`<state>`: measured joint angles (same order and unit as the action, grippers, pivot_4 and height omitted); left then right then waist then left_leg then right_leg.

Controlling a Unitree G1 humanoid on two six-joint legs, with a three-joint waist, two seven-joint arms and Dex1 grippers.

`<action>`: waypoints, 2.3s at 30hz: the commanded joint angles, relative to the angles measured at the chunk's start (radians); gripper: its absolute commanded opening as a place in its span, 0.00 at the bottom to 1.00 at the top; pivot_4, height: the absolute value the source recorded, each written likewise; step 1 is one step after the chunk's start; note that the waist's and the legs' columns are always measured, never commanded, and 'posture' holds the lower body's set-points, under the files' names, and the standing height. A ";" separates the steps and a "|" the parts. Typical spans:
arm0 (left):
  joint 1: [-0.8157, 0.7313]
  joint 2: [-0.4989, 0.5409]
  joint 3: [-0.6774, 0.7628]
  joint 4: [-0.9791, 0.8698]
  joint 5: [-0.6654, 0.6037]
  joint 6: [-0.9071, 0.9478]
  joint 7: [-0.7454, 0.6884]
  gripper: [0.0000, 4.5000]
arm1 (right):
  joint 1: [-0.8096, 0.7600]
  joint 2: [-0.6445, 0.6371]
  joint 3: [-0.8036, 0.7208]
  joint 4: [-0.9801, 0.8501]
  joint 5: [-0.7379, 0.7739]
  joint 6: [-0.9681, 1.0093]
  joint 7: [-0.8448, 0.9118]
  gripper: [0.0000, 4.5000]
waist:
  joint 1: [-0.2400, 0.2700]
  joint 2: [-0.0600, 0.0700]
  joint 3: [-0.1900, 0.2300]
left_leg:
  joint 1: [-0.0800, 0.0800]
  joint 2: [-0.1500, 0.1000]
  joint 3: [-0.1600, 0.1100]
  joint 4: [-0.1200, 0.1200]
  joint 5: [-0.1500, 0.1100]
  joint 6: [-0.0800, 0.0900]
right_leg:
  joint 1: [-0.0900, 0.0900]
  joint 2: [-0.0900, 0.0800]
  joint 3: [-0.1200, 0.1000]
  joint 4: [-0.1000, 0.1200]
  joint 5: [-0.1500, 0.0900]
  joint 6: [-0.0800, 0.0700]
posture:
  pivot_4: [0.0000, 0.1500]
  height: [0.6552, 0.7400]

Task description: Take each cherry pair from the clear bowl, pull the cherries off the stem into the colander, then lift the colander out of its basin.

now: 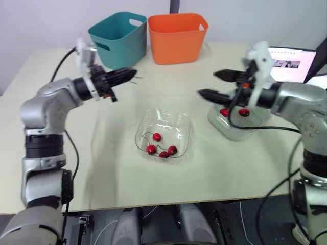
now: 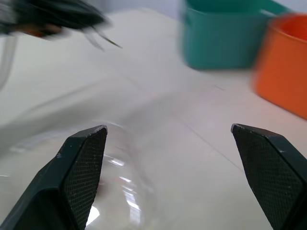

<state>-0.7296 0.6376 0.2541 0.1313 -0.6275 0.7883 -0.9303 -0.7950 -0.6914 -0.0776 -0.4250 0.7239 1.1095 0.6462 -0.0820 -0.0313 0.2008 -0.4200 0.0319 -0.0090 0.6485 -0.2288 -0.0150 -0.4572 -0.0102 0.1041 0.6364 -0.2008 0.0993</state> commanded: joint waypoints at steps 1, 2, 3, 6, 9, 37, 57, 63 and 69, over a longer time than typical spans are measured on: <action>0.114 0.063 0.089 -0.061 -0.068 0.102 0.019 0.00 | -0.062 0.088 0.060 -0.052 0.074 0.103 -0.052 0.99 | 0.008 0.000 0.000 | -0.001 0.000 0.000 0.001 0.000 0.000 | 0.000 0.000 0.000 -0.001 0.000 0.000 | 1.00 1.00; 0.155 0.080 0.106 -0.063 -0.078 0.130 0.021 0.00 | -0.076 0.122 0.087 -0.058 0.088 0.123 -0.061 0.99 | 0.010 0.000 0.000 | -0.002 0.000 0.001 0.002 0.000 0.000 | 0.000 -0.001 0.000 -0.001 0.000 0.000 | 1.00 1.00; 0.197 0.096 0.121 -0.059 -0.087 0.155 0.024 0.00 | -0.088 0.157 0.118 -0.059 0.093 0.141 -0.072 0.99 | 0.011 0.000 0.000 | -0.002 0.000 0.001 0.002 0.000 0.000 | -0.001 -0.001 0.000 -0.002 0.000 0.000 | 1.00 1.00; 0.273 0.113 0.144 -0.023 -0.094 0.189 0.034 0.00 | -0.107 0.227 0.208 -0.044 0.074 0.163 -0.093 0.99 | 0.021 -0.001 -0.001 | -0.004 0.000 0.000 0.003 0.000 0.000 | -0.001 -0.001 -0.002 -0.002 0.000 0.000 | 1.00 1.00; 0.307 0.099 0.147 0.007 -0.094 0.205 0.049 0.00 | -0.115 0.274 0.287 -0.018 0.031 0.153 -0.116 0.99 | 0.027 -0.002 -0.001 | -0.004 0.000 0.000 0.003 0.000 0.000 | -0.001 -0.002 -0.002 -0.003 -0.001 -0.002 | 1.00 1.00; 0.339 0.257 0.165 0.051 -0.001 -0.032 -0.012 0.86 | -0.063 0.206 0.257 -0.033 -0.012 0.123 -0.086 1.00 | 0.014 -0.002 -0.001 | -0.004 0.000 0.001 0.001 0.000 -0.001 | -0.002 -0.003 -0.003 -0.003 -0.001 -0.004 | 1.00 1.00; 0.340 -0.058 0.048 -0.633 -0.188 0.007 0.372 1.00 | 0.248 -0.084 -0.183 -0.094 0.066 0.051 -0.077 1.00 | 0.024 -0.003 -0.002 | -0.001 0.000 0.003 0.002 0.000 -0.001 | 0.002 -0.001 0.001 -0.005 0.000 -0.001 | 1.00 1.00; 0.416 -0.091 0.018 -0.675 -0.138 -0.030 0.446 1.00 | 0.159 -0.053 -0.113 -0.091 0.117 0.125 -0.116 1.00 | 0.017 -0.003 -0.002 | -0.001 0.000 0.003 0.002 0.000 -0.001 | 0.002 -0.001 0.001 -0.006 -0.001 -0.004 | 1.00 1.00; 0.557 -0.019 0.018 -0.770 -0.129 -0.036 0.408 1.00 | 0.094 -0.060 0.099 -0.117 0.106 0.138 -0.045 1.00 | 0.012 -0.003 -0.002 | -0.001 0.000 0.003 0.001 0.000 -0.001 | 0.001 -0.001 0.001 -0.006 -0.002 -0.004 | 1.00 1.00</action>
<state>-0.1796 0.6082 0.2498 -0.5914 -0.7501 0.7729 -0.5117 -0.6766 -0.7465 0.0098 -0.5123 0.8313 1.2589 0.5848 -0.0695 -0.0341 0.1993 -0.4212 0.0318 -0.0061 0.6495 -0.2286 -0.0156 -0.4558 -0.0114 0.1051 0.6304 -0.2027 0.0950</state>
